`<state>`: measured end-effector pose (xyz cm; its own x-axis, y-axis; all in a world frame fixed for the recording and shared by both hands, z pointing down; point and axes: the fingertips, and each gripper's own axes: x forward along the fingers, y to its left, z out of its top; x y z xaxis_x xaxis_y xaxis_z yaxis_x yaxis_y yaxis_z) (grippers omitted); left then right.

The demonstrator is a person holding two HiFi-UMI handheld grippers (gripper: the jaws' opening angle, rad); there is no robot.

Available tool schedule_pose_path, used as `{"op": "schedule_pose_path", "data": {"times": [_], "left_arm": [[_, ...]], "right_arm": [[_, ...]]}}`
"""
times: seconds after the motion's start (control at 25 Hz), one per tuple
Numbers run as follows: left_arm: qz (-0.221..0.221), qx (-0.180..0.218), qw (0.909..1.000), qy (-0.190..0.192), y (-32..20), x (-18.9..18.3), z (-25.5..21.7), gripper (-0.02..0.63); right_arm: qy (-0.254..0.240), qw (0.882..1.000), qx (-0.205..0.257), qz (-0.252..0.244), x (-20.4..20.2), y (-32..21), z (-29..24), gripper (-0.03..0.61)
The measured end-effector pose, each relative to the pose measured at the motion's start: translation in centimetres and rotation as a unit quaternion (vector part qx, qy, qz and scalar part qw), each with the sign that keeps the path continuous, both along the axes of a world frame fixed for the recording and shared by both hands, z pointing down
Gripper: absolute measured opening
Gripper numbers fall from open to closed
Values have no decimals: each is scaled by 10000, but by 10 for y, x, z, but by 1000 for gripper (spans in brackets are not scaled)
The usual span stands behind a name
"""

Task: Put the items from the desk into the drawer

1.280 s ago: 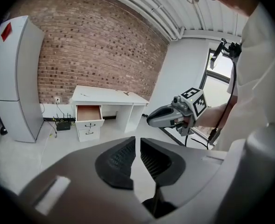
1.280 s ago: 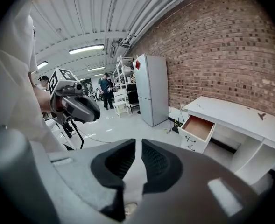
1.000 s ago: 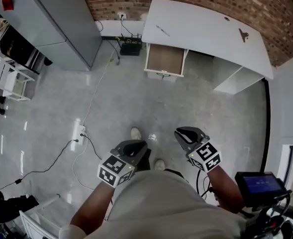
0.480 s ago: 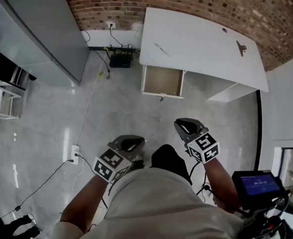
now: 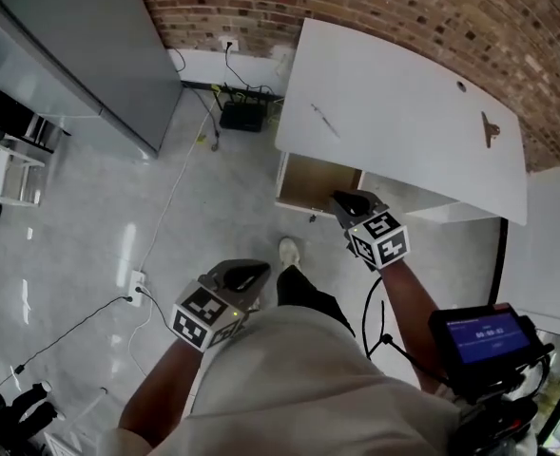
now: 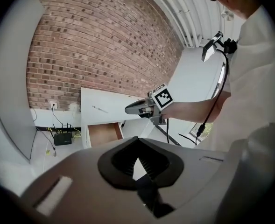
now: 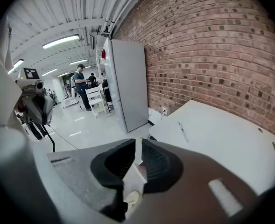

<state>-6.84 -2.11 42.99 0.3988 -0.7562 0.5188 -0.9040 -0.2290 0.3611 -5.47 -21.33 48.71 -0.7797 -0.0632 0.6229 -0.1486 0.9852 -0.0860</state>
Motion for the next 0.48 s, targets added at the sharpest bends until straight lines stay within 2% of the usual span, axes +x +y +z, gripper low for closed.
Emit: {"op": "schedule_pose_path", "data": {"times": [0.2,0.48], "left_arm": [[-247,-115,9996,6,-57,-17,-1,8],[-474,-422,9980,-72,-97,-37,7,8]], "right_arm": [[263,9995,52,-144,-43,-83,28,38],[762,9967,69,-270,-95,-165,83,49]]}}
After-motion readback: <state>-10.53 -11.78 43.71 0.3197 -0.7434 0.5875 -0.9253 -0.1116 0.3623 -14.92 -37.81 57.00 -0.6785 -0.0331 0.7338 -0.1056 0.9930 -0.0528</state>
